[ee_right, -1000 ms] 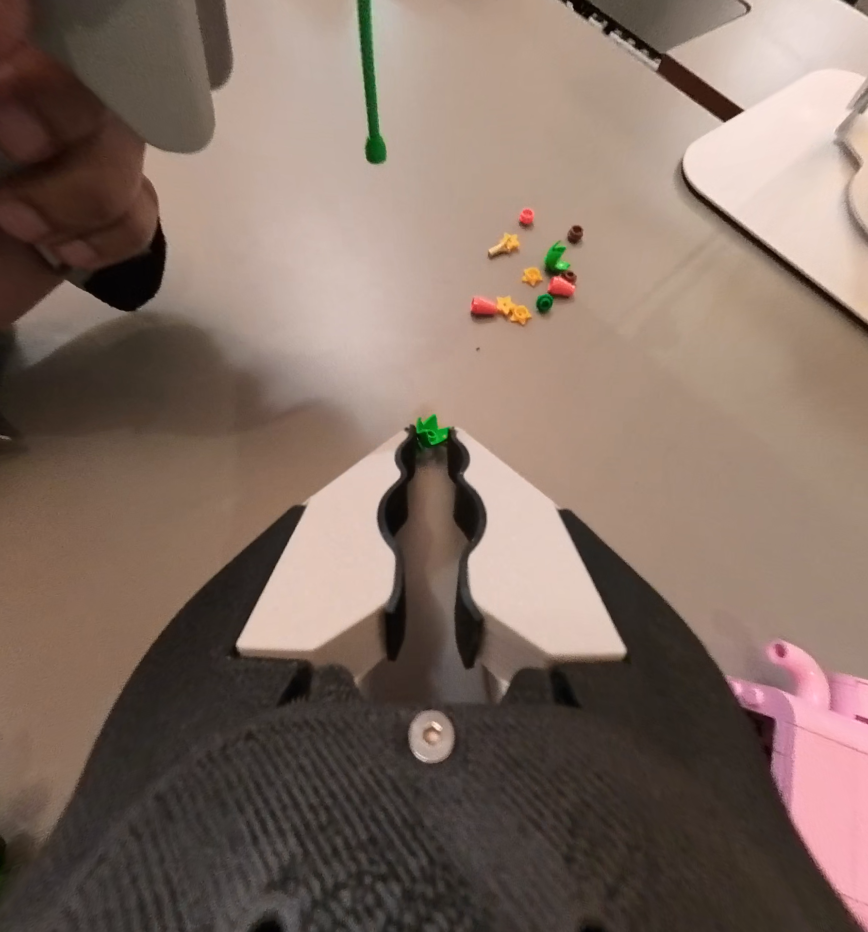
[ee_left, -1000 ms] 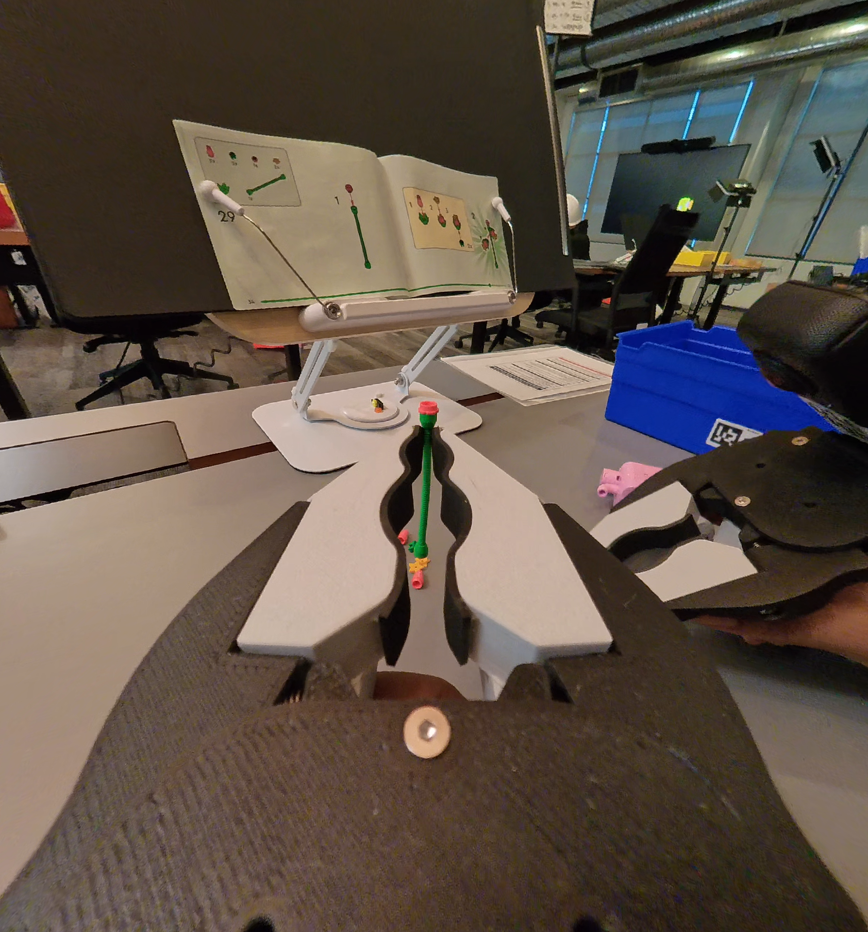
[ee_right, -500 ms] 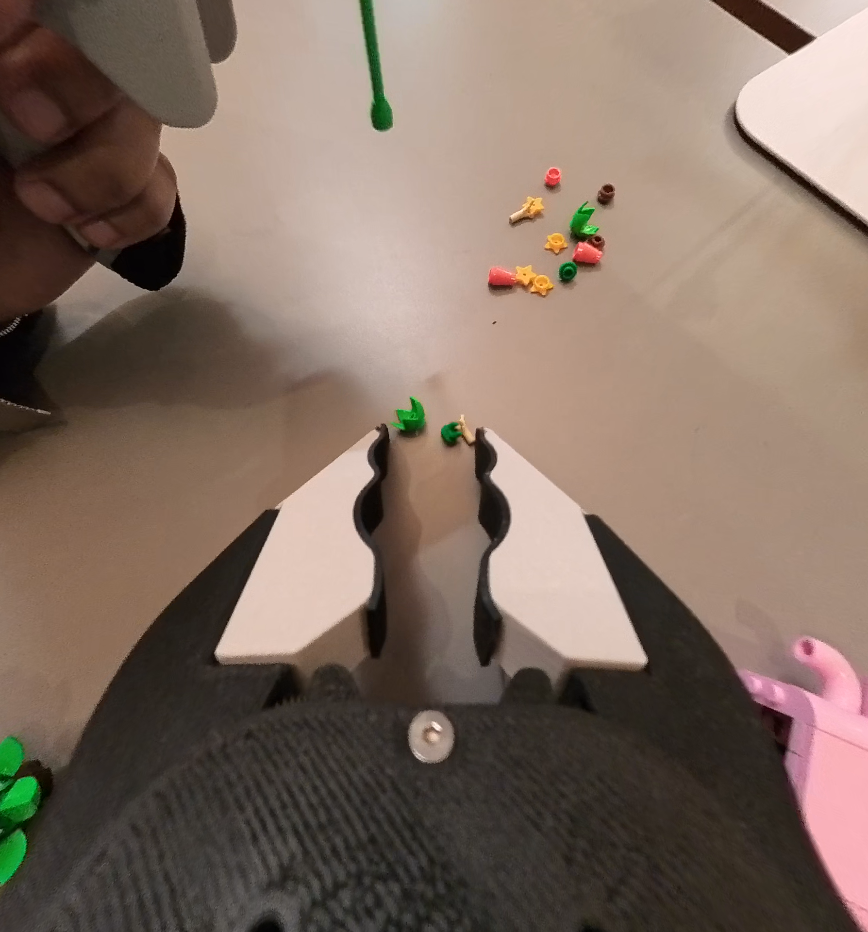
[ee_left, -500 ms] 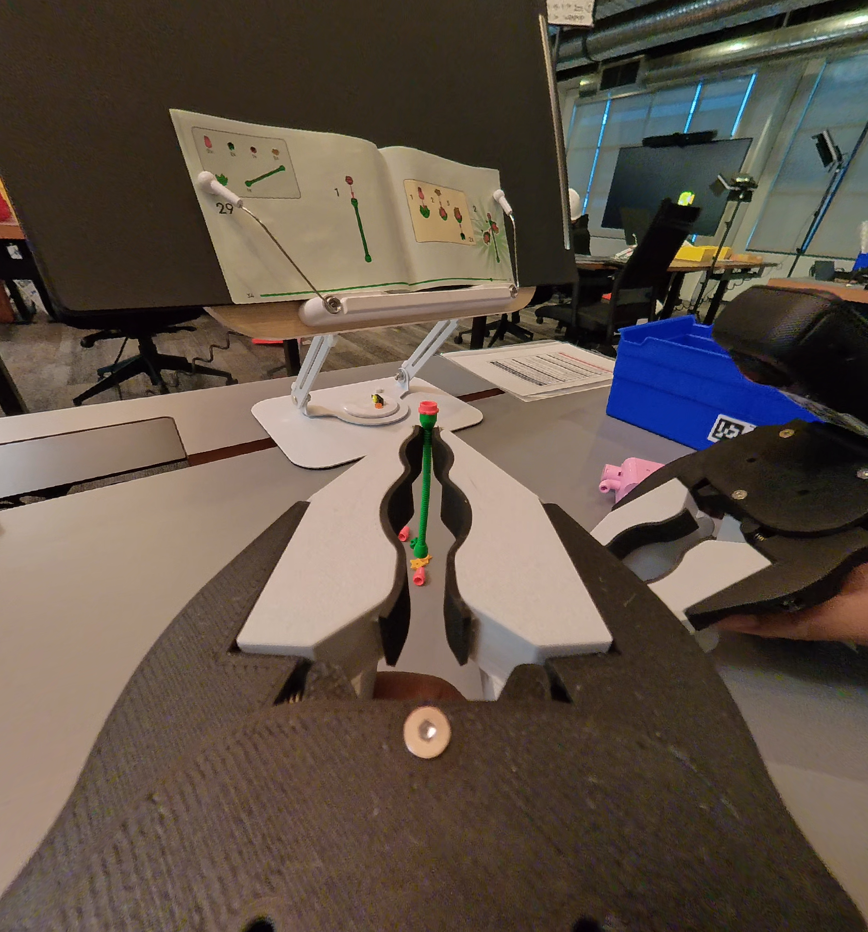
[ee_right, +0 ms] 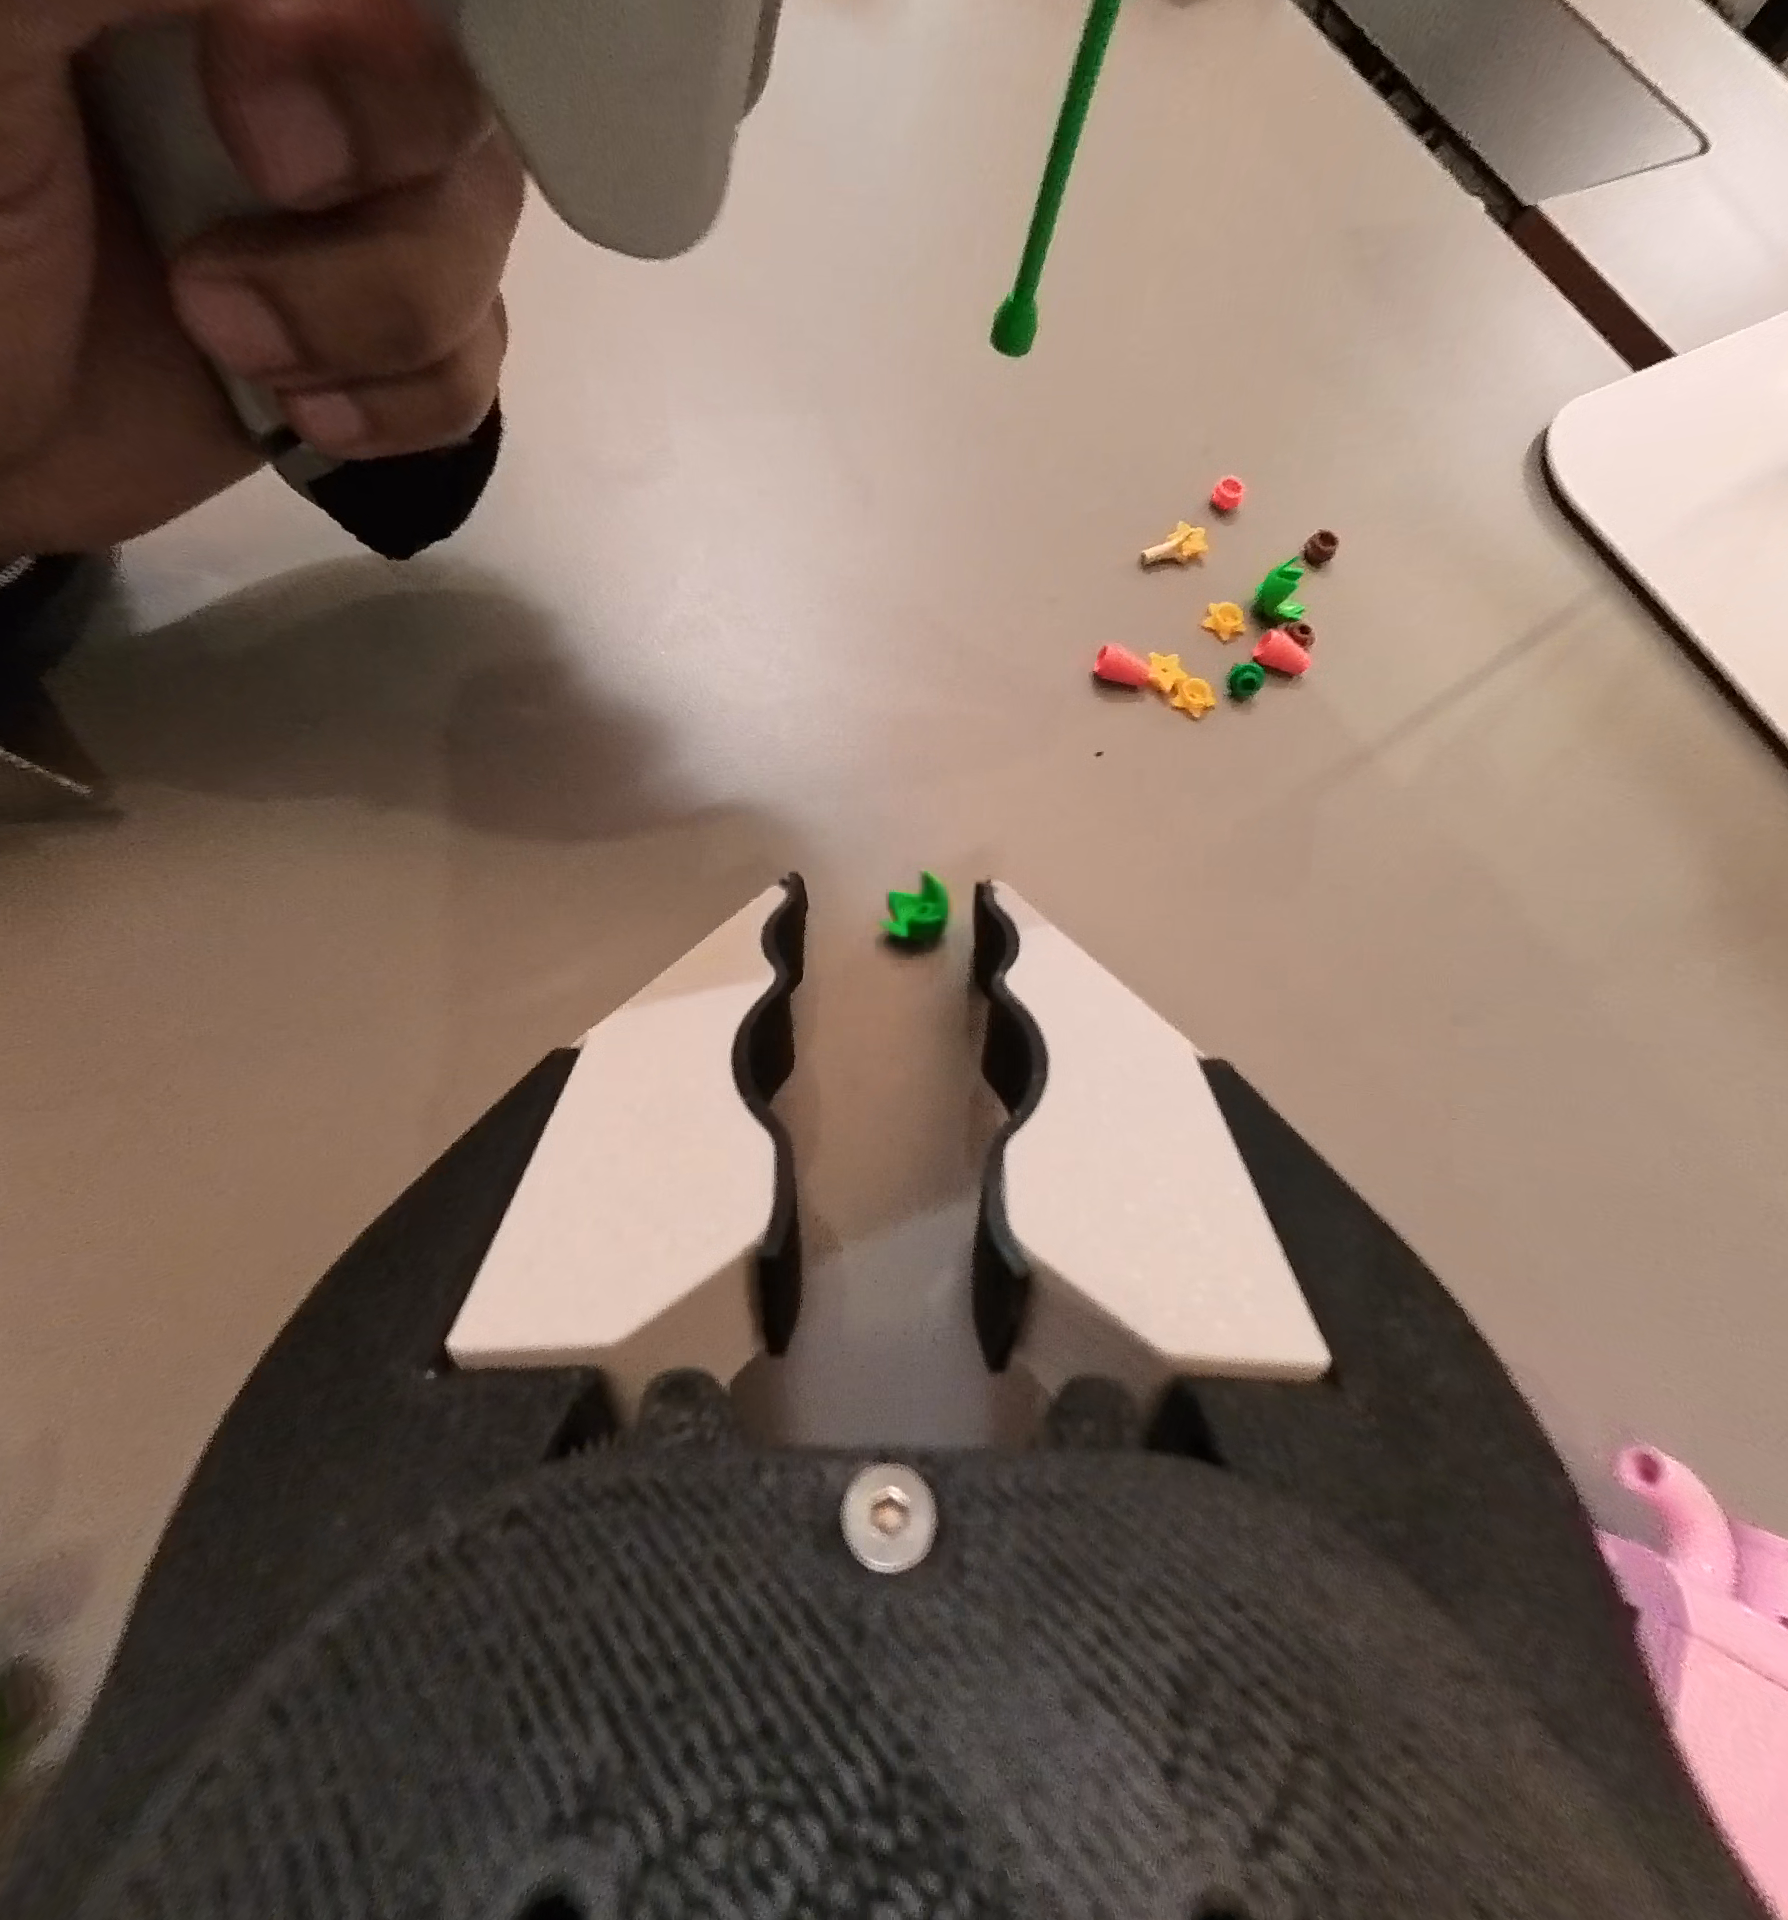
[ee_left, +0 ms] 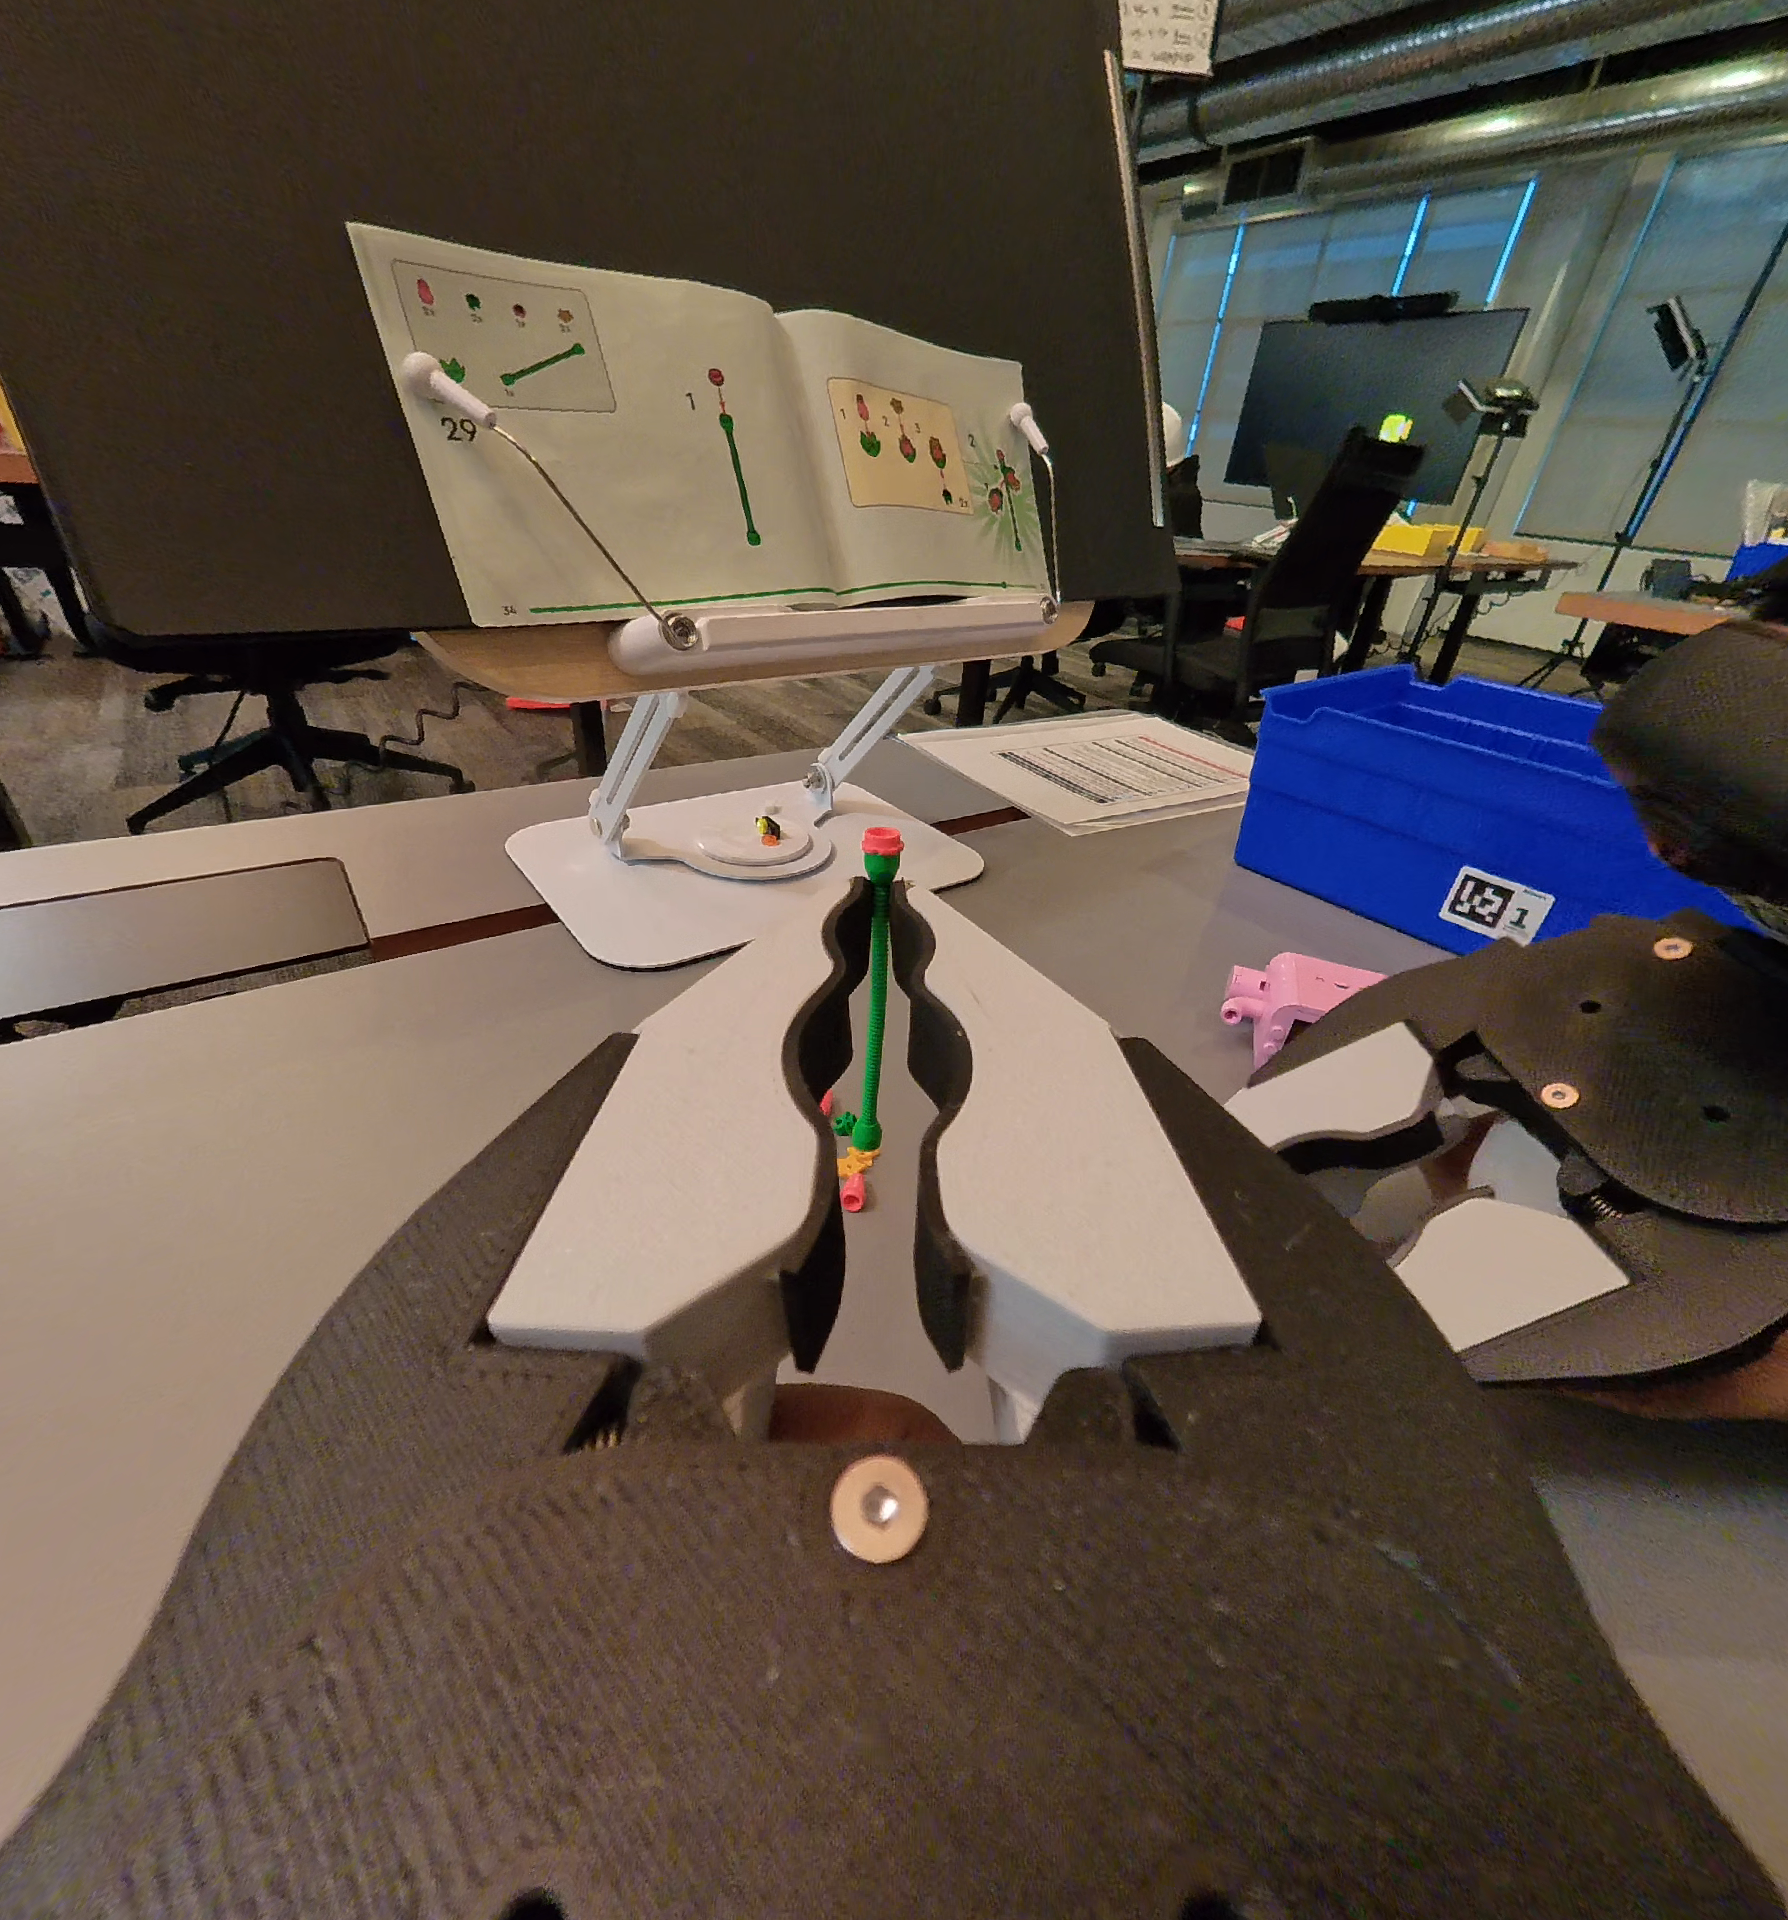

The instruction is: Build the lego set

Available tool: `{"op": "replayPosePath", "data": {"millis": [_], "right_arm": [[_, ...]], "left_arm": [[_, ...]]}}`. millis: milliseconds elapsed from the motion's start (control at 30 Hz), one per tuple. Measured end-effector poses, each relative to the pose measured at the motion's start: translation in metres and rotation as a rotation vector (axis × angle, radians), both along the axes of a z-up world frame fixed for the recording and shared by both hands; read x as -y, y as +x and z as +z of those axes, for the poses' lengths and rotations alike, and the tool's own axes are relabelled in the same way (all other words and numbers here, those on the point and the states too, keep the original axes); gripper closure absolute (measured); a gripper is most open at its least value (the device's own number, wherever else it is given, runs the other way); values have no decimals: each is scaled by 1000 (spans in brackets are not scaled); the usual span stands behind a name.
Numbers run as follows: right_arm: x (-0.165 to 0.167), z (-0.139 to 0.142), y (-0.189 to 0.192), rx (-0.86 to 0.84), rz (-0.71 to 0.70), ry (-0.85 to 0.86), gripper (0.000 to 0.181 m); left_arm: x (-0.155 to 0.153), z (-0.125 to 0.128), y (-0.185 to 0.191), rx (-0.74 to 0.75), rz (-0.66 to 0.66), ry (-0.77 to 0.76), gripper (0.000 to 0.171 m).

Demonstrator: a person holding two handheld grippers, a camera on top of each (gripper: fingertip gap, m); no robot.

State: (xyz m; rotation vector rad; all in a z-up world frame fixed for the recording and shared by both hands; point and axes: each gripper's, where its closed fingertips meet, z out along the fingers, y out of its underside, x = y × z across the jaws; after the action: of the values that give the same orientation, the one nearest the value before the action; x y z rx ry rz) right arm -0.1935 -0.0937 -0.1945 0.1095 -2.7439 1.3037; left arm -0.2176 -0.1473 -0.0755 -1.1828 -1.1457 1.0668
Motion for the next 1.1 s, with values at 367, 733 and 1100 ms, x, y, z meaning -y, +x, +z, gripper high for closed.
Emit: {"op": "replayPosePath", "data": {"millis": [367, 733, 1100], "right_arm": [[0, -4, -7, -36, -23, 24, 162], [-4, -5, -6, -50, -13, 43, 181], [-32, -6, -2, -372, 104, 311, 181]], "left_arm": [[0, 0, 0, -1, 1, -7, 171], [-2, 0, 0, -3, 0, -21, 171], [1, 4, 2, -15, 11, -38, 171]]}}
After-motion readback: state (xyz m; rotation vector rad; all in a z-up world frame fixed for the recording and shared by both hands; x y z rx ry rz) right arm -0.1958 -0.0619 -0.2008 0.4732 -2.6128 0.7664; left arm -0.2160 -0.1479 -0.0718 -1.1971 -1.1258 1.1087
